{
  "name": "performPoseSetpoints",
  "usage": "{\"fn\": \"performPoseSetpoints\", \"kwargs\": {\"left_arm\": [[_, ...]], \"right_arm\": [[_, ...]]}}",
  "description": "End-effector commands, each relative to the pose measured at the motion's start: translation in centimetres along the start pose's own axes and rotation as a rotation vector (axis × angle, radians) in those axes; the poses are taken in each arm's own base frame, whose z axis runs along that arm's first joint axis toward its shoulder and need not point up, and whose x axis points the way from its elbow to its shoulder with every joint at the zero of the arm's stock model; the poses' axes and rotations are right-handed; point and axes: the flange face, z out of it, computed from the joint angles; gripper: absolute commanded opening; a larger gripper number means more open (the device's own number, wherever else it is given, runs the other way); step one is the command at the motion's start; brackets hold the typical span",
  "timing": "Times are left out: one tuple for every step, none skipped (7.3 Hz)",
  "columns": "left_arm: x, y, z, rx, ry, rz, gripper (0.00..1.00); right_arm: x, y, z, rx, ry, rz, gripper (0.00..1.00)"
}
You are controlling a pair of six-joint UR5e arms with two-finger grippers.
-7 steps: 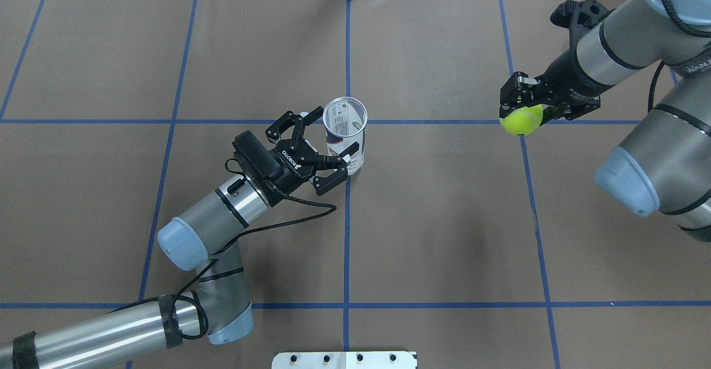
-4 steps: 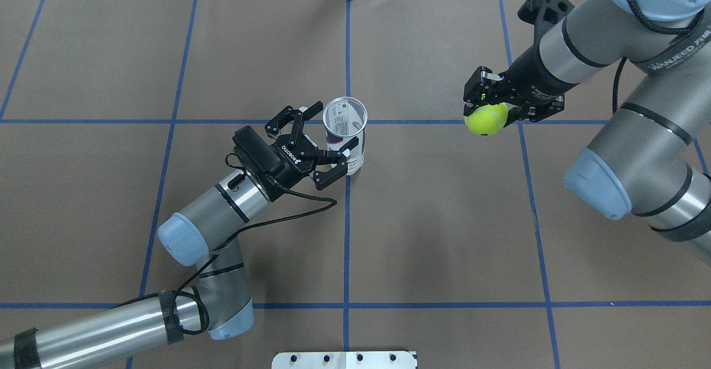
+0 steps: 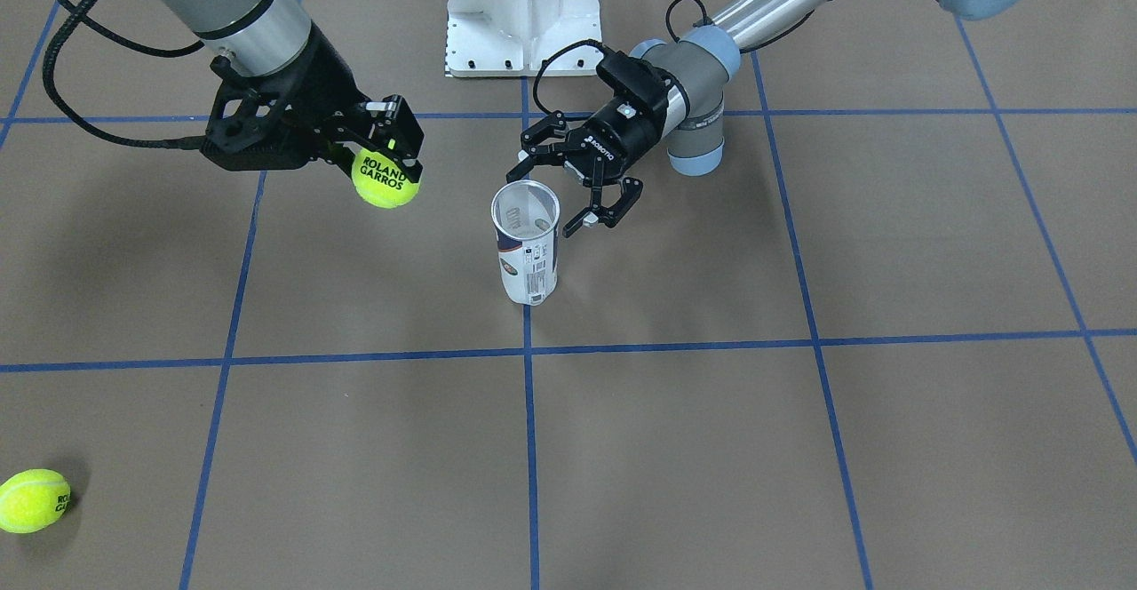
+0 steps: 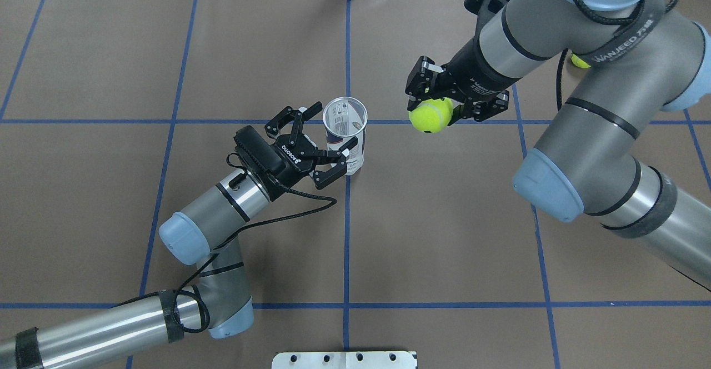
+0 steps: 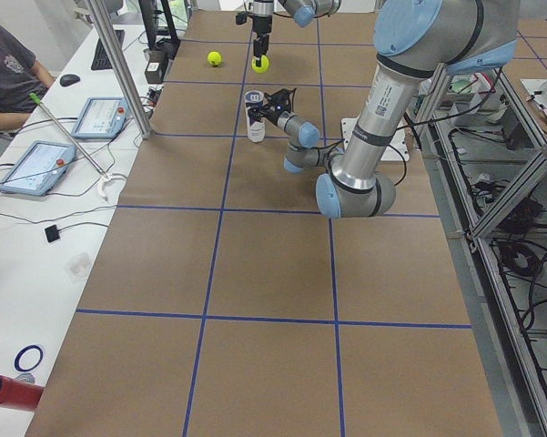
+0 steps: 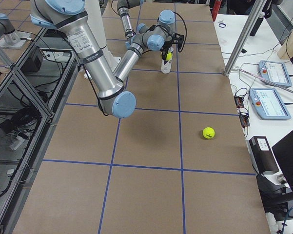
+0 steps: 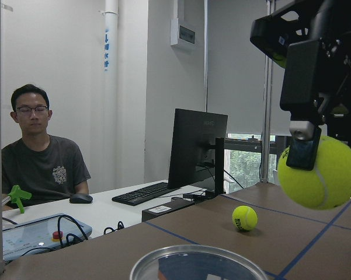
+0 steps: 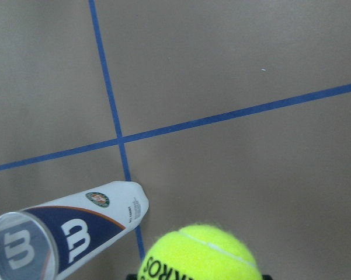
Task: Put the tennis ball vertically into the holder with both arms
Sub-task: 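Move the ball over the can's opening with the right gripper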
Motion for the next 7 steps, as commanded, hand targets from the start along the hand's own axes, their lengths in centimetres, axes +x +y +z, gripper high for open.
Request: {"fn": "performPoseSetpoints", "kwargs": {"left_arm": [[0.5, -0.3, 0.7, -0.006, -0.001, 0.003, 0.99], [0.5, -0.4, 0.7, -0.006, -0.002, 0.003, 0.99], [0.5, -0.3, 0.8, -0.007, -0.003, 0.004, 0.99], [0.4, -0.1, 0.8, -0.011, -0.004, 0.005, 0.99], [0.4, -0.1, 0.8, -0.011, -0.004, 0.006, 0.99], [0.4, -0.1, 0.9, -0.011, -0.004, 0.006, 0.99], [0.4, 0.0, 0.9, -0.013, -0.005, 0.006, 0.99]], "right_arm": [[-3.8, 0.2, 1.0, 0.008, -0.011, 0.021, 0.00], [-4.9, 0.3, 1.3, 0.008, -0.013, 0.017, 0.00], [-5.5, 0.5, 1.9, 0.016, -0.008, 0.012, 0.00], [-6.6, 0.4, 2.2, 0.020, -0.009, 0.007, 0.00], [-7.9, 0.3, 2.5, 0.017, -0.009, 0.006, 0.00], [-8.4, 0.5, 2.8, 0.012, -0.010, 0.010, 0.00], [-9.3, 0.5, 3.2, 0.022, -0.006, 0.015, 0.00]]}}
